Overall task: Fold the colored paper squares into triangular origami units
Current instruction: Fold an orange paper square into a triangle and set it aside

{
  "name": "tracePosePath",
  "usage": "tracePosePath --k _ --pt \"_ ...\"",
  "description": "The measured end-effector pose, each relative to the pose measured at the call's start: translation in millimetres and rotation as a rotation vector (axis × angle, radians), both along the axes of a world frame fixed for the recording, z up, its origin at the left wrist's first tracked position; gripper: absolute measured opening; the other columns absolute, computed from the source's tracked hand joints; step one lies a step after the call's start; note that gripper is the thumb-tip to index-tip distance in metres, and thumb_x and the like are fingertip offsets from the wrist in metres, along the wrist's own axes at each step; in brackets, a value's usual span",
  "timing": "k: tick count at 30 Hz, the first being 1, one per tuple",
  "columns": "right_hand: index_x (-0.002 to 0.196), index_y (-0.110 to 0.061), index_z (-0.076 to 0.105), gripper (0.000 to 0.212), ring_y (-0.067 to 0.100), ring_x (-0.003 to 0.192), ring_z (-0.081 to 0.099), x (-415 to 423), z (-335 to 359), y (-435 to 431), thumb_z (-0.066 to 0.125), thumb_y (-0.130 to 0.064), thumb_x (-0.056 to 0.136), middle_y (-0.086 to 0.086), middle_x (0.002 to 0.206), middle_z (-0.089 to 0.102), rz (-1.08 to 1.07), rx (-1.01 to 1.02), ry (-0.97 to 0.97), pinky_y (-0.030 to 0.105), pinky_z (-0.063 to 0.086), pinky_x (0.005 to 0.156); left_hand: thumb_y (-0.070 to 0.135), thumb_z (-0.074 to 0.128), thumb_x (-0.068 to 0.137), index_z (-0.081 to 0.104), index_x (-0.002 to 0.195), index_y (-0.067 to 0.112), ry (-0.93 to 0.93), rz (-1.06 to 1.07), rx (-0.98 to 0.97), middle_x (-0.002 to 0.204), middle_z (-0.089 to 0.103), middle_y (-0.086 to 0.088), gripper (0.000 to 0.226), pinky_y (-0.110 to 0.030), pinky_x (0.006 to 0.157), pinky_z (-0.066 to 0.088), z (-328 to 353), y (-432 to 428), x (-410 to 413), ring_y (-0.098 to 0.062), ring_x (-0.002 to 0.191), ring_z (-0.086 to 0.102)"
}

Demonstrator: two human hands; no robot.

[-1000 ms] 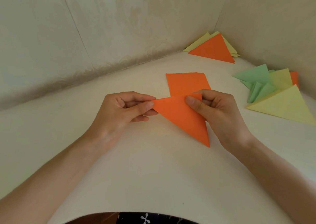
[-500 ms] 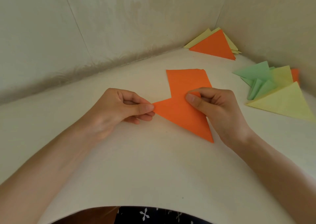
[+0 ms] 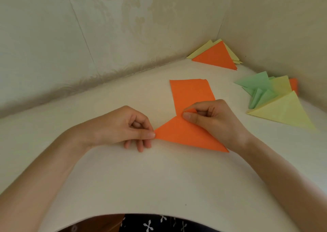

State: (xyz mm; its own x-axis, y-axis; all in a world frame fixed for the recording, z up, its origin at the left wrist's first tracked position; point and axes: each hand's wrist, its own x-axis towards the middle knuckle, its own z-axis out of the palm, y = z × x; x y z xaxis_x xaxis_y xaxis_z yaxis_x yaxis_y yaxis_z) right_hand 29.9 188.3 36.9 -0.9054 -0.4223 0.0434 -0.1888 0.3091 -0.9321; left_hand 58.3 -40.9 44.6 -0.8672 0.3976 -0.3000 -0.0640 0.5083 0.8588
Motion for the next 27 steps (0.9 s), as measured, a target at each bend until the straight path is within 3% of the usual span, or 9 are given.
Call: tracePosePath --k 4,7,10,13,16,19,22,24,27 --pt "0.082 0.003 0.067 0.020 0.016 0.061 0.046 0 0 -2 0.063 -0.015 0.088 0.031 0.071 0.055 -0.003 0.025 0.011 0.029 0.037 0.054 0.029 0.067 0.077 0.068 0.077 0.014 0.107 0.035 0.075 0.062 0.067 -0.001 0.015 -0.017 0.047 0.042 -2 20 -2 -0.006 0.054 0.059" --pt "0.081 -0.008 0.064 0.013 0.009 0.058 0.044 -6 -4 0 0.065 -0.019 0.088 0.008 0.063 0.052 -0.140 -0.050 0.011 0.024 0.035 0.054 0.017 0.064 0.087 0.065 0.073 0.015 0.209 0.158 0.069 0.051 0.061 0.007 0.015 -0.015 0.047 0.039 -11 28 -7 -0.001 0.046 0.052" --pt "0.114 -0.014 0.060 0.028 0.011 0.093 0.054 -3 -5 4 0.055 -0.030 0.093 -0.002 0.104 0.064 -0.245 0.299 0.555 0.026 0.043 0.080 0.020 0.063 0.089 0.065 0.074 0.013 0.289 0.341 0.008 0.052 0.062 0.009 0.016 -0.014 0.050 0.040 -20 26 -11 -0.001 0.047 0.053" --pt "0.104 -0.006 0.066 0.024 0.028 0.096 0.058 14 -11 1 0.051 -0.017 0.090 0.009 0.106 0.064 -0.005 0.504 0.944 0.038 0.046 0.080 0.024 0.064 0.089 0.065 0.071 0.021 0.353 0.328 -0.147 0.058 0.066 0.010 0.018 -0.022 0.060 0.043 -22 26 -9 -0.002 0.056 0.058" --pt "0.103 -0.008 0.068 0.029 0.029 0.083 0.061 24 -23 -2 0.047 -0.011 0.083 0.007 0.096 0.064 0.137 0.653 0.929 0.037 0.050 0.067 0.029 0.062 0.089 0.061 0.068 0.026 0.376 0.270 -0.291 0.063 0.066 0.010 0.021 -0.030 0.068 0.046 -20 32 -6 -0.009 0.067 0.061" --pt "0.108 -0.011 0.068 0.039 0.027 0.079 0.060 23 -26 0 0.039 -0.012 0.082 0.005 0.096 0.063 0.187 0.698 0.856 0.035 0.052 0.059 0.039 0.054 0.092 0.056 0.083 0.025 0.424 0.234 -0.563 0.078 0.061 0.009 0.016 -0.031 0.063 0.040 -14 40 -3 -0.017 0.079 0.058" --pt "0.108 -0.010 0.067 0.039 0.027 0.075 0.058 22 -25 -1 0.037 -0.012 0.084 0.006 0.094 0.061 0.202 0.726 0.852 0.034 0.049 0.050 0.038 0.064 0.085 0.054 0.096 0.017 0.756 0.224 -0.898 0.086 0.060 -0.002 0.026 -0.032 0.064 0.041 -10 42 6 -0.025 0.083 0.057" --pt "0.108 -0.010 0.067 0.037 0.027 0.074 0.057 21 -25 -1 0.039 -0.009 0.083 0.006 0.094 0.060 0.216 0.751 0.852 0.035 0.047 0.046 0.015 0.075 0.071 0.063 0.093 0.012 1.002 0.143 -0.861 0.090 0.060 -0.007 0.025 -0.037 0.063 0.044 -16 39 12 -0.028 0.077 0.058" --pt "0.111 -0.009 0.066 0.045 0.027 0.076 0.058 19 -24 2 0.036 -0.006 0.078 0.006 0.096 0.061 0.262 0.775 0.897 0.034 0.046 0.041 0.008 0.043 0.079 0.070 0.094 0.013 1.144 -0.121 -0.770 0.092 0.065 -0.004 0.031 -0.033 0.071 0.036 -31 28 19 -0.024 0.075 0.062"
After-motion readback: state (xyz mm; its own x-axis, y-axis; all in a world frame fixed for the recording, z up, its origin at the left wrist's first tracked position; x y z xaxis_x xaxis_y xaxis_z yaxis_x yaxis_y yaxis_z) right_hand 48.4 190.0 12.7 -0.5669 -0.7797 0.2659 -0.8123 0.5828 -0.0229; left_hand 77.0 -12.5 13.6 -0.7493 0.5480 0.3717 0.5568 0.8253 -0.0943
